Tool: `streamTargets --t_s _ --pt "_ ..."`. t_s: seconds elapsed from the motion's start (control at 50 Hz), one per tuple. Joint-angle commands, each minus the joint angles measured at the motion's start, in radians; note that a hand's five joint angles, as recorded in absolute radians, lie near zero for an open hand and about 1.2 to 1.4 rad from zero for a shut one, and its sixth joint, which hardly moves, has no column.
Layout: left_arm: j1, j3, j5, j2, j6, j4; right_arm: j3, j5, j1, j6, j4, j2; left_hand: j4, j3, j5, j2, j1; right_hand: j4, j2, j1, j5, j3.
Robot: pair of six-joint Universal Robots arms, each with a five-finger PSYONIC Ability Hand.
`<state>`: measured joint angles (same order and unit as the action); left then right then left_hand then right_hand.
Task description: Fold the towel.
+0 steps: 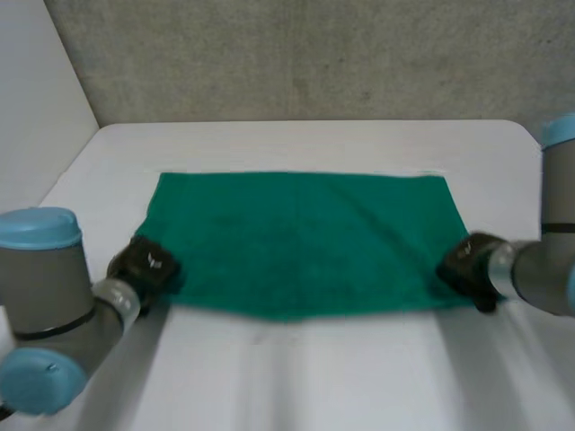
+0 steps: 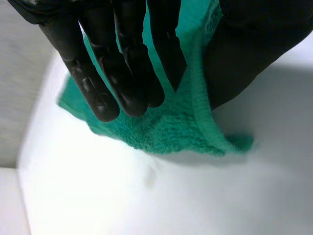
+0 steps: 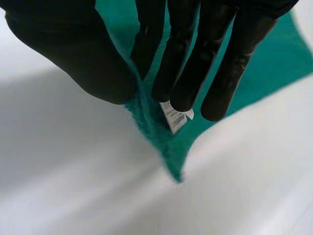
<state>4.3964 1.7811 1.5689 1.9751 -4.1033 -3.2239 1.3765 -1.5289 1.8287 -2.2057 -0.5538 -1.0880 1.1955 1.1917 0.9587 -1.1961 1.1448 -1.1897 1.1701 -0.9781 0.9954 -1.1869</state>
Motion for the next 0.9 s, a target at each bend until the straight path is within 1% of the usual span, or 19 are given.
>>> streamTargets --t_s 0.02,0.1,0.14,0.18,0.22,0.26,0.3,0.38,0.44,0.46,0.54,0.62,0.7,0.8,0.82,0.84,0.86,0.88,0.9 --pt "0.000 -0.011 -0.004 -0.067 -0.060 0.225 0.115 0.009 -0.040 0.149 -0.051 -0.095 0.201 0.205 0.263 -0.200 0.251 -0.207 0.226 -0.418 0.226 -0.209" --pt "0.006 -0.067 -0.003 -0.036 -0.057 0.170 0.066 0.003 -0.034 0.143 0.017 -0.055 0.201 0.205 0.263 -0.200 0.251 -0.207 0.226 -0.418 0.226 -0.209" --pt "-0.011 -0.126 0.000 0.023 -0.057 0.084 0.012 -0.002 -0.035 0.139 0.058 0.005 0.201 0.205 0.263 -0.200 0.251 -0.207 0.226 -0.418 0.226 -0.209" --pt "-0.015 -0.159 0.003 0.051 -0.055 0.037 -0.029 -0.005 -0.035 0.126 0.083 0.048 0.201 0.205 0.263 -0.200 0.251 -0.207 0.226 -0.418 0.226 -0.209" --pt "-0.023 -0.210 0.003 0.092 -0.051 -0.032 -0.103 -0.011 -0.034 0.080 0.112 0.113 0.201 0.205 0.263 -0.200 0.251 -0.207 0.226 -0.418 0.226 -0.209" --pt "-0.029 -0.250 0.002 0.132 -0.045 -0.074 -0.129 -0.013 -0.032 0.061 0.120 0.135 0.201 0.205 0.263 -0.200 0.251 -0.207 0.226 -0.418 0.226 -0.209" --pt "-0.037 -0.322 0.006 0.194 -0.042 -0.121 -0.230 -0.022 -0.020 0.000 0.149 0.204 0.201 0.205 0.263 -0.200 0.251 -0.207 0.226 -0.418 0.226 -0.209" --pt "-0.037 -0.449 0.003 0.312 -0.045 -0.154 -0.351 -0.025 0.004 -0.044 0.207 0.272 0.201 0.205 0.263 -0.200 0.251 -0.207 0.226 -0.418 0.226 -0.209" --pt "-0.038 -0.541 0.003 0.385 -0.046 -0.155 -0.393 -0.028 0.007 -0.052 0.238 0.304 0.201 0.205 0.263 -0.200 0.251 -0.207 0.226 -0.418 0.226 -0.209" --pt "-0.038 -0.599 0.000 0.433 -0.046 -0.155 -0.452 -0.045 0.009 -0.057 0.288 0.353 0.201 0.205 0.263 -0.200 0.251 -0.207 0.226 -0.418 0.226 -0.209" --pt "-0.037 -0.742 -0.007 0.537 -0.046 -0.162 -0.551 -0.080 0.021 -0.058 0.368 0.436 0.201 0.205 0.263 -0.200 0.251 -0.207 0.226 -0.418 0.226 -0.209" --pt "-0.035 -0.886 -0.007 0.631 -0.045 -0.171 -0.658 -0.092 0.038 -0.054 0.442 0.525 0.201 0.205 0.263 -0.200 0.251 -0.207 0.226 -0.418 0.226 -0.209" --pt "-0.035 -0.963 -0.015 0.682 -0.042 -0.189 -0.749 -0.096 0.050 -0.054 0.469 0.597 0.201 0.205 0.263 -0.200 0.251 -0.207 0.226 -0.418 0.226 -0.209" --pt "-0.035 -0.962 -0.075 0.711 -0.040 -0.260 -0.815 -0.114 0.057 -0.054 0.471 0.640 0.201 0.205 0.263 -0.200 0.251 -0.207 0.226 -0.418 0.226 -0.209" --pt "-0.034 -0.950 -0.081 0.708 -0.038 -0.269 -0.830 -0.123 0.058 -0.057 0.471 0.648 0.155 0.158 0.217 -0.154 0.205 0.135 -0.116 -0.076 -0.116 0.133" --pt "-0.034 -0.934 -0.089 0.705 -0.038 -0.278 -0.833 -0.129 0.063 -0.060 0.469 0.651 0.055 0.059 0.118 -0.055 0.106 0.703 -0.683 0.491 -0.683 0.700" --pt "-0.035 -0.899 -0.101 0.690 -0.038 -0.295 -0.833 -0.132 0.063 -0.061 0.471 0.651 -0.303 -0.299 -0.241 0.304 -0.252 0.920 -0.901 0.709 -0.901 0.918" --pt "-0.035 -0.879 -0.104 0.679 -0.037 -0.304 -0.835 -0.135 0.066 -0.065 0.469 0.649 -0.499 -0.495 -0.436 0.499 -0.448 1.015 -0.996 0.804 -0.995 1.012" --pt "-0.035 -0.861 -0.106 0.668 -0.037 -0.310 -0.835 -0.137 0.067 -0.069 0.469 0.648 -0.625 -0.622 -0.563 0.626 -0.575 1.015 -0.996 0.804 -0.995 1.012"
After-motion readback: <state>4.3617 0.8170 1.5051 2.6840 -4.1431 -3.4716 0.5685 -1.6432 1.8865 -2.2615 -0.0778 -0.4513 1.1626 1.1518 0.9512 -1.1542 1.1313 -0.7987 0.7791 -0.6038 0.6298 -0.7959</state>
